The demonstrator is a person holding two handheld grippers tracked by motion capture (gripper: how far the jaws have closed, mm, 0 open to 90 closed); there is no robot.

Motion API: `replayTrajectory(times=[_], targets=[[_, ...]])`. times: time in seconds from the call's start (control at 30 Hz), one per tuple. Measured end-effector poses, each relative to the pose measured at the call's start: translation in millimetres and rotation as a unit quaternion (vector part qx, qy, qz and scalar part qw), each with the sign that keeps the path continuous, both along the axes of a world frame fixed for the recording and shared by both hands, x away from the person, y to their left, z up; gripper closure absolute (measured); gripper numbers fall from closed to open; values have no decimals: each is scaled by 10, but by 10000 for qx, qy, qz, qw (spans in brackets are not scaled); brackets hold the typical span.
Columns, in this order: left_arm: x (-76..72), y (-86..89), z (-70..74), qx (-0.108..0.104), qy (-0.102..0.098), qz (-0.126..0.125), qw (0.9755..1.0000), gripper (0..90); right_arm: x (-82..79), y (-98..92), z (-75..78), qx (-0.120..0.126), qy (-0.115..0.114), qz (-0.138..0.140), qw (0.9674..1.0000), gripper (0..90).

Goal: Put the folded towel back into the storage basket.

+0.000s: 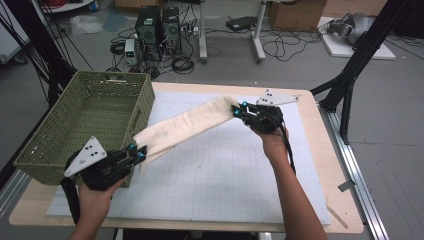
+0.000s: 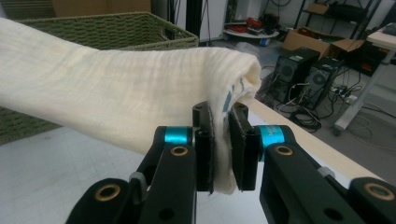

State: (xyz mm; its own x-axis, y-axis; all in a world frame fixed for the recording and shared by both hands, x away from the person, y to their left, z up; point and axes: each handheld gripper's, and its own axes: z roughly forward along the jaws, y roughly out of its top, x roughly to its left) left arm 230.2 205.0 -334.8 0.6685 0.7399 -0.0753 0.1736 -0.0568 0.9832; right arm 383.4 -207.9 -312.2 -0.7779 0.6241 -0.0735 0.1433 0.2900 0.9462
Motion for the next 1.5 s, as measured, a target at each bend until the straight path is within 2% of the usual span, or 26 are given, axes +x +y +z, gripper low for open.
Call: replayTrajectory(times=[0.3,0.33,0.6,0.77,0.8,0.83,0.9,1.27,1.5], targets=[[-50,120,51,-76,-84,194,9997,822,285,368,225,-70,-55,90,9999,813],[-56,135,56,-92,-97,216,9997,822,346,467,276,-127,-64,118,9998,813],[-99,264,72,-105,-149,426,9989,823,536,813,442,-196,-142,191,9995,813],[-119,362,57,-123,-119,570,9982,823,656,1088,522,-284,-142,237,9992,813],[-124,383,56,-123,-128,603,9980,823,704,1208,556,-243,-174,277,9992,813],[-132,402,58,-129,-131,643,9978,823,704,1208,556,-243,-174,277,9992,813],[-144,443,63,-113,-151,710,9973,823,753,1334,591,-195,-140,292,9993,813],[-191,671,56,-158,-175,1088,9938,824,942,2014,724,-297,-183,393,9986,813],[-230,739,75,-2,-219,1246,9920,824,1015,2337,758,-357,-221,470,9980,813]])
